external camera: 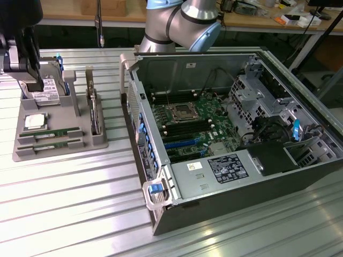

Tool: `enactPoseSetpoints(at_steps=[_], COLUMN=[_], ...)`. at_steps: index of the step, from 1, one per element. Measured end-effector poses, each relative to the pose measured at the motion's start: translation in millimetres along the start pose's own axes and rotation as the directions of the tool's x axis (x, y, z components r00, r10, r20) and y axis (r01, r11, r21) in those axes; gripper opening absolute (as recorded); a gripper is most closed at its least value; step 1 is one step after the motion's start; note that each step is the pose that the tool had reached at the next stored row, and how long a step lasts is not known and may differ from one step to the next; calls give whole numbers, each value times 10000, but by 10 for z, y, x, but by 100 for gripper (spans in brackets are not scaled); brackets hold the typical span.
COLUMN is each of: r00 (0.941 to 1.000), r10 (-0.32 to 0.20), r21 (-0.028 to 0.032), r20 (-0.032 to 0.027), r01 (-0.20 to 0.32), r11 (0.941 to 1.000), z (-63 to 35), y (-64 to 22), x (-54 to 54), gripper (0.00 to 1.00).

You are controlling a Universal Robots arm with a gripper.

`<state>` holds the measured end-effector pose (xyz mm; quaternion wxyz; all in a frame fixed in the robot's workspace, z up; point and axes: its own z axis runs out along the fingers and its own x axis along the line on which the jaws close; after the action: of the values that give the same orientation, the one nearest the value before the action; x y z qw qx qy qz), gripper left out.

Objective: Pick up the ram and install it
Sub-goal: 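Pick up the ram and move it above insertion slot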

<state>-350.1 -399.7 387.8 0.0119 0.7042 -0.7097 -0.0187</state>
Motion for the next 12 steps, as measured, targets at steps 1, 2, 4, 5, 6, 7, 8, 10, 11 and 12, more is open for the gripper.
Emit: enactPoseSetpoints(at_steps=[1, 2, 4, 5, 6, 7, 8, 10, 11, 12], r00=[10000, 10000, 10000, 10000, 10000, 10000, 10000, 10000, 10000, 10000], r10=[-1, -1, -1, -1, -1, -2, -1, -2, -1, -1], r21=[0, 0, 1, 1, 0, 1, 0, 1, 1, 2], r20=[-1, -1, -1, -1, -1, 0, -1, 0, 0, 0], r01=[1, 1, 1, 1, 1, 2, 1, 2, 1, 1], r11=[10000, 10000, 10000, 10000, 10000, 10000, 10000, 10000, 10000, 10000], z=[1, 0, 1, 1, 0, 1, 0, 1, 4, 10], y=[0, 0, 0, 0, 0, 0, 0, 0, -1, -1], x=[0, 0, 0, 0, 0, 0, 0, 0, 0, 0], gripper=[11, 11, 11, 11, 24, 24, 30, 36, 36, 36])
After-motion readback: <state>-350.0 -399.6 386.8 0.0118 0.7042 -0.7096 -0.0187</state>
